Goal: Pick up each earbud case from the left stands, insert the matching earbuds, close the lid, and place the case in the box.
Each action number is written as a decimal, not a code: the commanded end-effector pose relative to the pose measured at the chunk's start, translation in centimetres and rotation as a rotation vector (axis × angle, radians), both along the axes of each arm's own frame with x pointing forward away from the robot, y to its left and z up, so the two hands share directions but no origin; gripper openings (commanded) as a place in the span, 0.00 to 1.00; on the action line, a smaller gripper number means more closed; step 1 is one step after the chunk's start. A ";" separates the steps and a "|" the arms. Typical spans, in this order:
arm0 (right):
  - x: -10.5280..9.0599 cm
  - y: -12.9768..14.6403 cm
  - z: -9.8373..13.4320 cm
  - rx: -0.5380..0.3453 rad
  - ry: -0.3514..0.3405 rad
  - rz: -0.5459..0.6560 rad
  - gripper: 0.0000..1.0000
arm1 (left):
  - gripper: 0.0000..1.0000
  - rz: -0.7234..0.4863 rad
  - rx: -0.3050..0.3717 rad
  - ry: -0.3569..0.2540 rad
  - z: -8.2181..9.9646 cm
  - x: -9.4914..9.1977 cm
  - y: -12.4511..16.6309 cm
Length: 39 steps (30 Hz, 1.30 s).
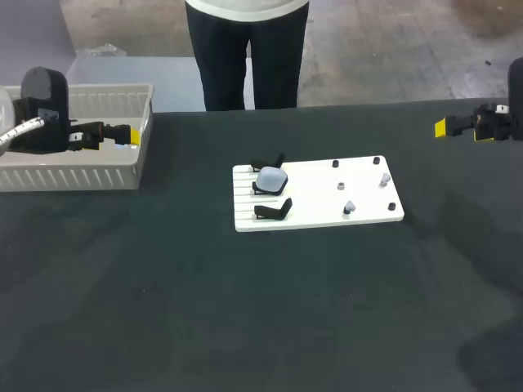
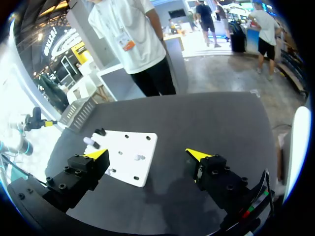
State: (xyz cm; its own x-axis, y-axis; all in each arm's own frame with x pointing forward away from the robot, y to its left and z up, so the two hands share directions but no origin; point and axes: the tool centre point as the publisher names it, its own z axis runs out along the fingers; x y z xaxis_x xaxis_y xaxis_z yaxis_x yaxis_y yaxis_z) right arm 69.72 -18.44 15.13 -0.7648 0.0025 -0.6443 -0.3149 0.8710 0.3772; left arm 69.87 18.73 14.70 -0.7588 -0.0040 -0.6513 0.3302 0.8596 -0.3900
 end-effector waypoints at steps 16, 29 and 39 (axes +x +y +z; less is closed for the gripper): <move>0.1 0.0 -0.1 0.002 0.000 0.003 1.00 | 1.00 0.005 0.011 0.010 0.2 0.1 -0.2; 0.1 0.0 -0.1 0.002 0.000 0.003 1.00 | 1.00 -0.687 0.006 -0.450 1.1 0.3 -3.1; 0.1 0.0 -0.1 0.002 0.000 0.003 1.00 | 1.00 -1.004 0.161 -0.466 1.2 0.6 -6.0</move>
State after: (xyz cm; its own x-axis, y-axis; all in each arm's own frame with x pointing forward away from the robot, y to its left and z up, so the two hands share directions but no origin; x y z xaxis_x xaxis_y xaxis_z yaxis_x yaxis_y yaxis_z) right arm 69.72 -18.44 15.13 -0.7648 0.0026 -0.6443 -0.3148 0.8710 0.3772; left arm 69.84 12.68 16.20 -0.4139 0.4067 -0.8144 0.7968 0.5946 -0.1080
